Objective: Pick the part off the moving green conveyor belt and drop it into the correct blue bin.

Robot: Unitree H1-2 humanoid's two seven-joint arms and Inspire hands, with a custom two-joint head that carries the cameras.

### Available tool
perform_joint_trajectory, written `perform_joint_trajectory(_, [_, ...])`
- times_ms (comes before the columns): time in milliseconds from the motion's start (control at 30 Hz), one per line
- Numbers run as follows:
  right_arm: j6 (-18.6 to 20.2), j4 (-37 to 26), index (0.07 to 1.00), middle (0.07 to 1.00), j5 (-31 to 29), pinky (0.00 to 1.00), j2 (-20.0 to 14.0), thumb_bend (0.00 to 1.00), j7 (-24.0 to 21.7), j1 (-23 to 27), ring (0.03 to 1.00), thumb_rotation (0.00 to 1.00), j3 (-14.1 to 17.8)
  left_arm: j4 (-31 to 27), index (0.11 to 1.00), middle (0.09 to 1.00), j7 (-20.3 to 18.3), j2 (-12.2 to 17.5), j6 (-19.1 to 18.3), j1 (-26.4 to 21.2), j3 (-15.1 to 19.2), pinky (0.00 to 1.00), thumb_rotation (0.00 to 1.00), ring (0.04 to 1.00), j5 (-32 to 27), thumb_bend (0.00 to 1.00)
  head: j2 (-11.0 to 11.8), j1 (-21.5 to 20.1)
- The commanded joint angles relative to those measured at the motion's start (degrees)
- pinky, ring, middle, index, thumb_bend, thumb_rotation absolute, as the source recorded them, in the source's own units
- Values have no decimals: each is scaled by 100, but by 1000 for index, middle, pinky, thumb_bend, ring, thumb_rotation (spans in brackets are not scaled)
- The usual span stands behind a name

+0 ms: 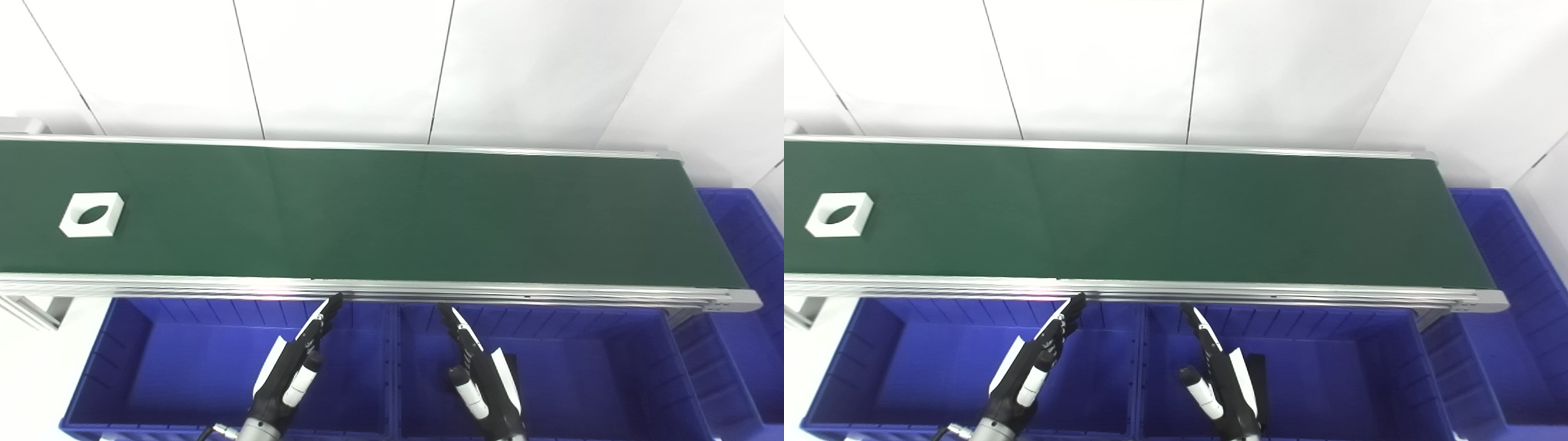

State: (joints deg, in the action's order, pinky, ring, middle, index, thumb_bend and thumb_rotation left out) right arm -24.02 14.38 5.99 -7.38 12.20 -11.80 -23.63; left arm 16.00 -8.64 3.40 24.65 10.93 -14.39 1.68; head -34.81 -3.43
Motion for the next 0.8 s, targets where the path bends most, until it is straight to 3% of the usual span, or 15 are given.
perform_joint_trajectory(0, [-290, -50, 938, 958, -25, 969, 25, 887, -9, 78, 964, 1000, 0, -39, 950, 975, -2, -13, 228, -101, -13, 996, 1000, 994, -42, 852, 57, 103])
perform_joint_trajectory(433, [-290, 185, 950, 967, -134, 983, -74, 839, -40, 146, 970, 1000, 67, 330, 927, 950, 320, -133, 228, -244, -201, 930, 989, 960, 123, 877, 591, 840])
perform_joint_trajectory(767, [-290, 282, 967, 989, -152, 1000, -99, 877, -103, 162, 995, 1000, 147, 460, 914, 943, 647, -69, 228, -352, -467, 945, 965, 956, 183, 861, 693, 1141])
